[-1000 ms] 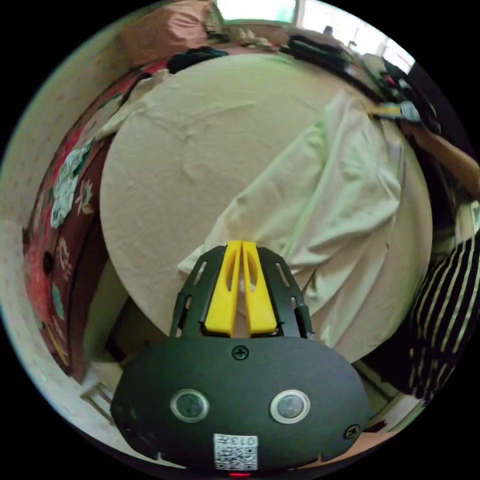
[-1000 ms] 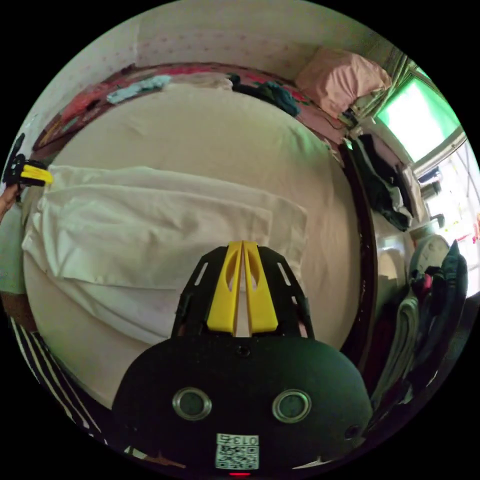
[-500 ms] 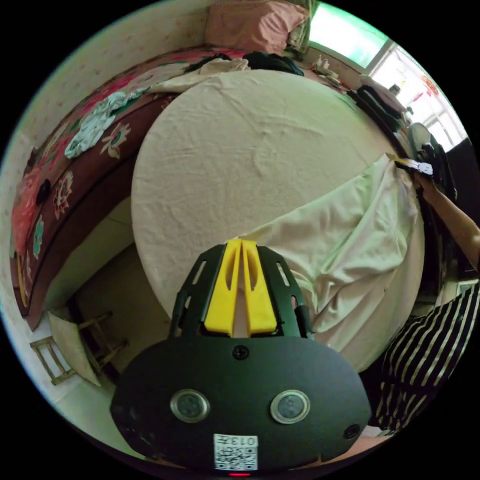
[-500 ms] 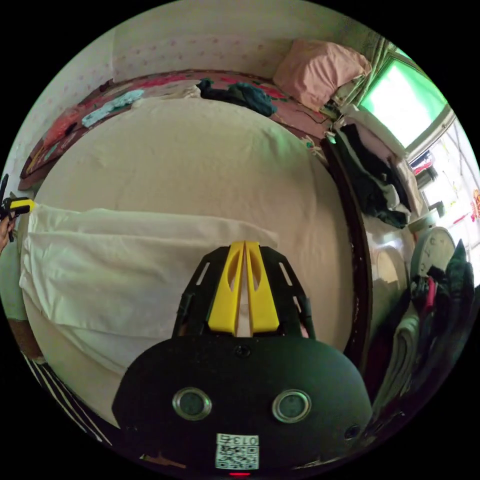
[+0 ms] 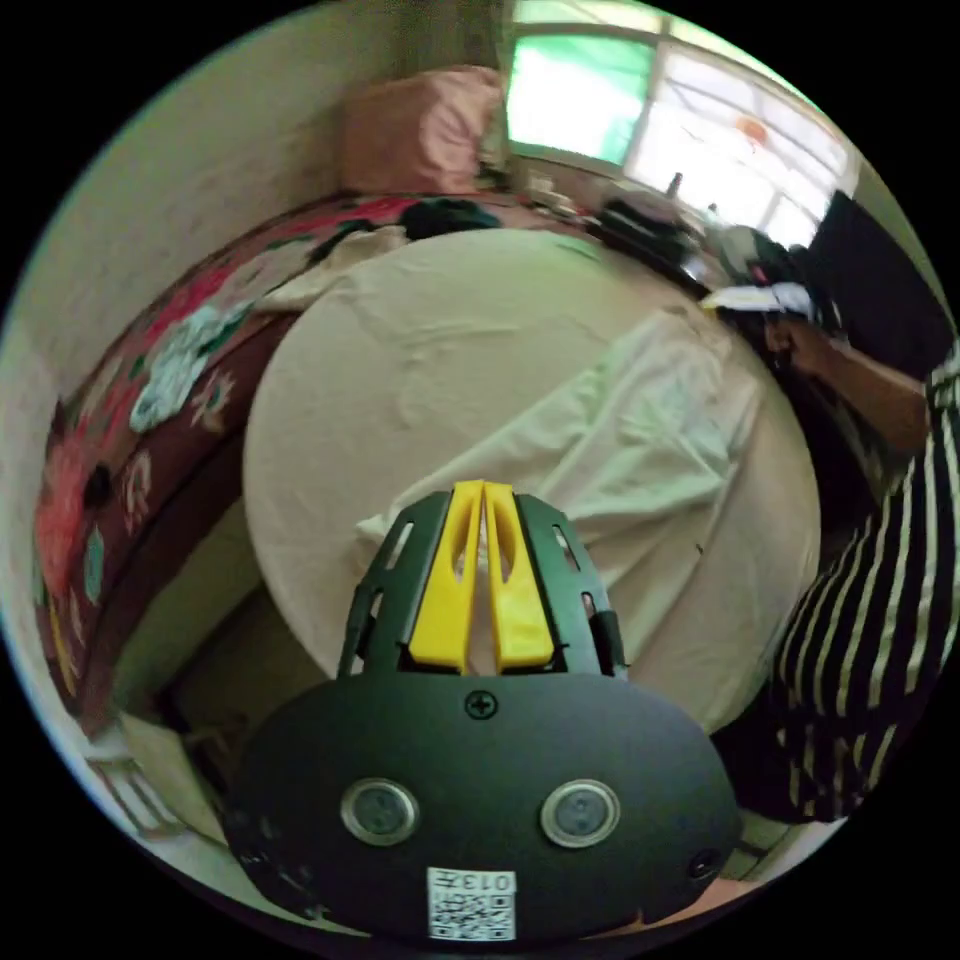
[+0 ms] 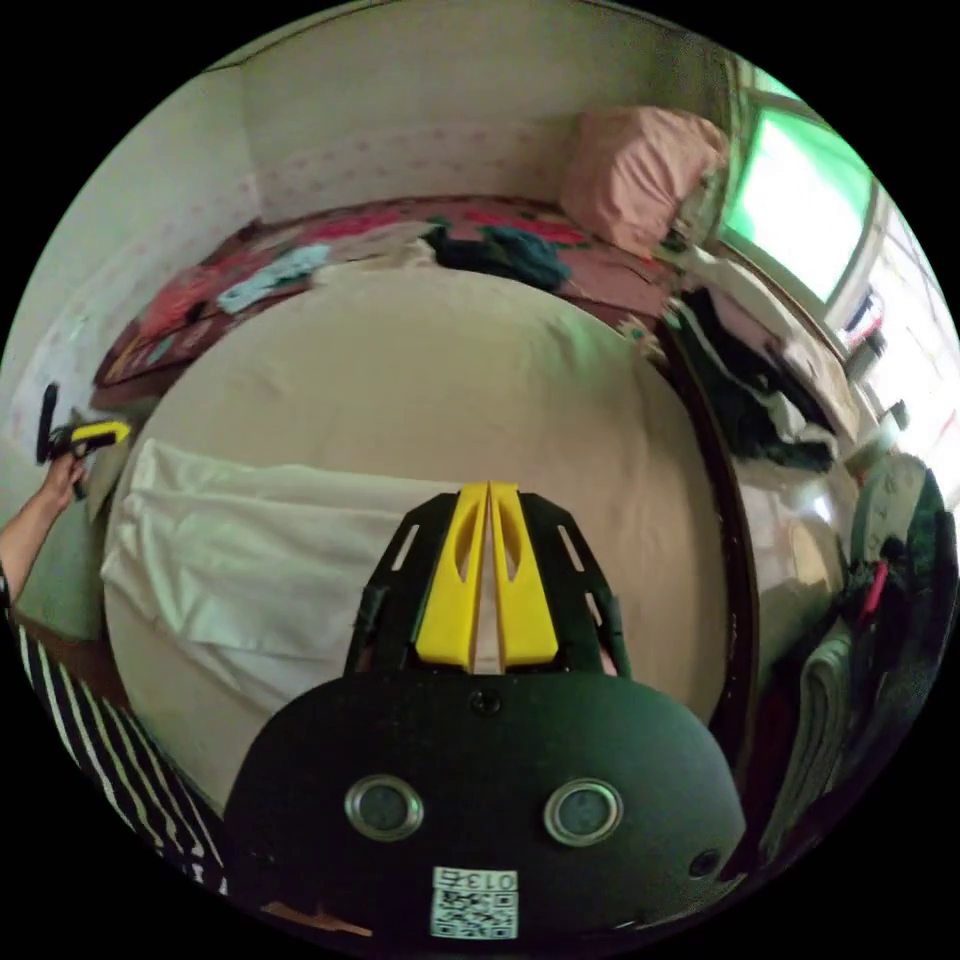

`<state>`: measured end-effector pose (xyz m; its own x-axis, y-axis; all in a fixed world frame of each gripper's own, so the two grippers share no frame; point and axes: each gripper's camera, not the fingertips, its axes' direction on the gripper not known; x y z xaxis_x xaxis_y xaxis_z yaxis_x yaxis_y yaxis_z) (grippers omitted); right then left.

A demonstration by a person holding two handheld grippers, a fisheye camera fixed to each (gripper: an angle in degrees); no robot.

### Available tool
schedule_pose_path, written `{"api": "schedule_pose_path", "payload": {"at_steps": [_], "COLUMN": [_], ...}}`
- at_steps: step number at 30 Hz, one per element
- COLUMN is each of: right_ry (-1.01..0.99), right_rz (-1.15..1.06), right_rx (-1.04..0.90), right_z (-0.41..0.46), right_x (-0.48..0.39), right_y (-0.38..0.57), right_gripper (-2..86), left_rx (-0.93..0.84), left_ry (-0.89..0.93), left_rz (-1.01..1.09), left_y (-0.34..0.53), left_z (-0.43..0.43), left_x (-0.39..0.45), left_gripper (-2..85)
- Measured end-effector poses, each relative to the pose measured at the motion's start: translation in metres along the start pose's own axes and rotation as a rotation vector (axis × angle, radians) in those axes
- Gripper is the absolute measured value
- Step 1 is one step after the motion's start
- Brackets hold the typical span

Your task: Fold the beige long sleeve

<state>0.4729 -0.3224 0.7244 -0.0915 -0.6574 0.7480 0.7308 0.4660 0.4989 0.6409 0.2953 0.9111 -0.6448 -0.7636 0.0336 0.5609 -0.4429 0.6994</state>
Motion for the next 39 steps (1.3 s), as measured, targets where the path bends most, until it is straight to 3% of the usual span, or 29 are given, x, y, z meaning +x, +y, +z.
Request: {"api": "schedule_pose_path", "payload": {"at_steps": [4,7,9,14,16,19,26,28,33,36,39], "right_ry": [-0.19,-0.195,-0.146,-0.133,-0.17,-0.171,-0.156,-0.187,-0.05,-0.037,-0.112], "right_rz": [-0.196,-0.314,-0.383,-0.374,-0.32,-0.324,-0.38,-0.332,-0.325,-0.364,-0.251], "right_rx": [-0.074,-0.12,-0.228,-0.268,-0.165,-0.102,-0.277,-0.234,-0.09,-0.278,-0.245], "right_z": [0.005,0.015,0.035,0.033,0.012,0.001,0.027,0.014,0.021,0.064,0.048], "right_x": [-0.091,-0.153,-0.175,-0.16,-0.15,-0.154,-0.175,-0.162,-0.153,-0.147,-0.121], "right_y": [0.009,0.019,0.023,0.02,0.011,0.0,-0.033,-0.048,-0.094,-0.113,-0.143], "right_gripper": [0.5,0.3,0.2,0.2,0.3,0.4,0.4,0.4,0.5,0.7,1.5], "left_rx": [-0.049,-0.06,-0.171,-0.174,-0.1,-0.192,-0.162,-0.046,-0.166,-0.161,-0.161], "left_ry": [-0.076,0.057,0.01,0.025,-0.051,-0.107,-0.041,-0.107,-0.128,-0.068,-0.124], "left_rz": [0.205,0.193,0.21,0.101,0.098,0.156,0.039,0.087,0.058,0.011,-0.02], "left_y": [0.003,0.004,0.006,0.021,0.029,0.037,0.048,0.055,0.055,0.056,0.069], "left_z": [0.034,0.058,0.081,0.078,0.06,0.077,0.071,0.051,0.079,0.081,0.062], "left_x": [0.084,0.099,0.102,0.082,0.087,0.098,0.078,0.088,0.08,0.071,0.067], "left_gripper": [-0.3,-0.3,-0.3,-0.3,-0.3,-0.3,-0.3,-0.2,-0.1,0.3,1.3]}}
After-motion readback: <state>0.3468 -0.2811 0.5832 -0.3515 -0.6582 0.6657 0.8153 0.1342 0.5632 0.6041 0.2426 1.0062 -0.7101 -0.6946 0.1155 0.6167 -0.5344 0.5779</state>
